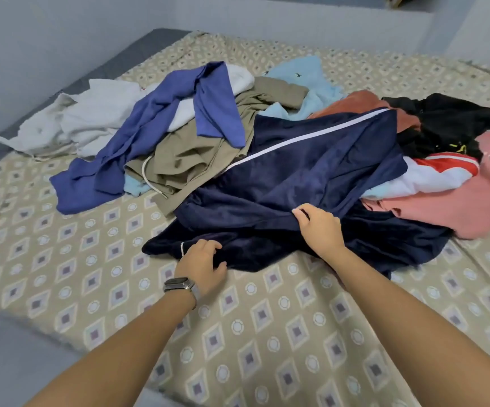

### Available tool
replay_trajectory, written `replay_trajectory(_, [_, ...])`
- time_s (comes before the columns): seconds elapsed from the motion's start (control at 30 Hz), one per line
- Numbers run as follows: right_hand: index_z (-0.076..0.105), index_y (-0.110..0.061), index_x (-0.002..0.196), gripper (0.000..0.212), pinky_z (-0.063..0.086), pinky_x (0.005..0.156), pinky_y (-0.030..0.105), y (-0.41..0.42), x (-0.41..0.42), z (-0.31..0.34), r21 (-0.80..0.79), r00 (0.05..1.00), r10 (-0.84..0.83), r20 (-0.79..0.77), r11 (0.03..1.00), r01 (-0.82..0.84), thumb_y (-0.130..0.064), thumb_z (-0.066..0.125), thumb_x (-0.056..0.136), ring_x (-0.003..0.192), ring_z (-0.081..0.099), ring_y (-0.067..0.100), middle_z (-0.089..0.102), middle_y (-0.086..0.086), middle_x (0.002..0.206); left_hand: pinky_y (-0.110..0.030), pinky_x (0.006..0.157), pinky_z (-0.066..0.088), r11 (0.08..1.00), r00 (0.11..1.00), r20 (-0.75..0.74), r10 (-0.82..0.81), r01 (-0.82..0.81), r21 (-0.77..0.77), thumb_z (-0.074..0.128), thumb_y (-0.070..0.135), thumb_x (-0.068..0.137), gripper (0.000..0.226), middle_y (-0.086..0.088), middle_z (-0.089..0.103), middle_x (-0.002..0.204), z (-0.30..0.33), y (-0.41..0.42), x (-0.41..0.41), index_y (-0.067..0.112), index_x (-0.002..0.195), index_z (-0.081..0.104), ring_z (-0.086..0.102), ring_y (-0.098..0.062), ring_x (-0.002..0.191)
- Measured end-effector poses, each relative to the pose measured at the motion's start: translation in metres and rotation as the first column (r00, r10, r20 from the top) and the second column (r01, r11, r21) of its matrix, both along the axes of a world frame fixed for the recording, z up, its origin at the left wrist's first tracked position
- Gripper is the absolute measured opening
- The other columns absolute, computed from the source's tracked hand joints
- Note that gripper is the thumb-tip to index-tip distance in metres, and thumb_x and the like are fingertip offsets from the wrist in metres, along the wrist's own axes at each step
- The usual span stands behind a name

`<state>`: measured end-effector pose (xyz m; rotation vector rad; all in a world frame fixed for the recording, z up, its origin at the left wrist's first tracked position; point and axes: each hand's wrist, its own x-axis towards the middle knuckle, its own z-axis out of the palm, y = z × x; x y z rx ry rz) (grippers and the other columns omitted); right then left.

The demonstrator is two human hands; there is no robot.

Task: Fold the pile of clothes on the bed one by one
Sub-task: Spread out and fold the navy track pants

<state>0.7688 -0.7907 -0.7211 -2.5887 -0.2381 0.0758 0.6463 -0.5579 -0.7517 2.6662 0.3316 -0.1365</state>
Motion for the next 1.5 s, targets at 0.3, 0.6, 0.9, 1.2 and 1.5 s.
replay_trajectory(0.3, [0.065, -0.011, 0.101, 0.026, 0.034, 0.077, 0.028, -0.013, -0.032, 0.09, 0.246, 0.997, 0.075, -0.028, 0.967, -0.066, -0.029, 0.046, 0.102, 0.098, 0.058, 0.025, 0.067, 0.005, 0.101, -0.032, 0.099, 0.045, 0.997, 0.995, 0.085, 0.061, -0.056, -0.054, 0.072, 0.037, 0.082, 0.064, -0.003, 0.042, 0.133, 0.064, -0.015, -0.035, 0.018, 0.135, 0.041, 0.051, -0.019, 0.118])
replay_trajectory(0.6, [0.06, -0.012, 0.099, 0.02, 0.03, 0.067, 0.024, -0.066, -0.116, 0.229, 0.405, 0.963, 0.049, 0.266, 0.9, -0.158, -0.022, 0.043, 0.103, 0.086, 0.051, 0.016, 0.06, 0.0, 0.091, -0.04, 0.101, 0.044, 0.98, 0.984, 0.109, 0.143, -0.126, -0.152, 0.08, 0.048, 0.069, 0.102, -0.009, 0.03, 0.14, 0.139, -0.074, -0.094, 0.028, 0.15, 0.022, 0.044, -0.029, 0.121])
replay_trajectory(0.9, [0.054, -0.019, 0.089, 0.02, 0.035, 0.073, 0.031, -0.154, -0.183, 0.293, 0.402, 0.95, -0.015, 0.312, 0.908, -0.118, -0.025, 0.042, 0.104, 0.081, 0.05, 0.017, 0.052, -0.011, 0.075, -0.02, 0.102, 0.038, 0.894, 0.948, 0.157, -0.276, 0.314, -0.32, 0.073, 0.033, 0.083, 0.032, 0.0, 0.04, 0.134, 0.17, -0.199, -0.126, 0.024, 0.112, 0.063, 0.036, -0.011, 0.131])
replay_trajectory(1.2, [0.056, -0.028, 0.086, 0.023, 0.038, 0.058, 0.01, -0.223, -0.26, 0.345, 0.643, 0.922, -0.223, 0.315, 0.765, -0.035, -0.026, 0.041, 0.104, 0.069, 0.047, 0.005, 0.052, -0.006, 0.08, -0.035, 0.109, 0.037, 0.835, 0.924, 0.049, -0.378, 0.363, -0.414, 0.089, 0.025, 0.064, 0.125, -0.005, 0.023, 0.145, 0.201, -0.273, -0.16, 0.023, 0.151, -0.001, 0.035, -0.022, 0.132])
replay_trajectory(1.5, [0.058, -0.029, 0.095, 0.033, 0.039, 0.075, 0.023, -0.265, -0.292, 0.391, 0.816, 0.81, -0.527, 0.255, 0.568, 0.112, -0.017, 0.029, 0.105, 0.081, 0.046, 0.006, 0.05, -0.011, 0.089, -0.034, 0.084, 0.053, 0.259, 0.879, -0.141, -0.455, -0.02, -0.966, 0.08, 0.051, 0.07, 0.079, 0.002, 0.067, 0.122, 0.2, -0.357, -0.213, 0.014, 0.135, 0.051, 0.063, -0.015, 0.109])
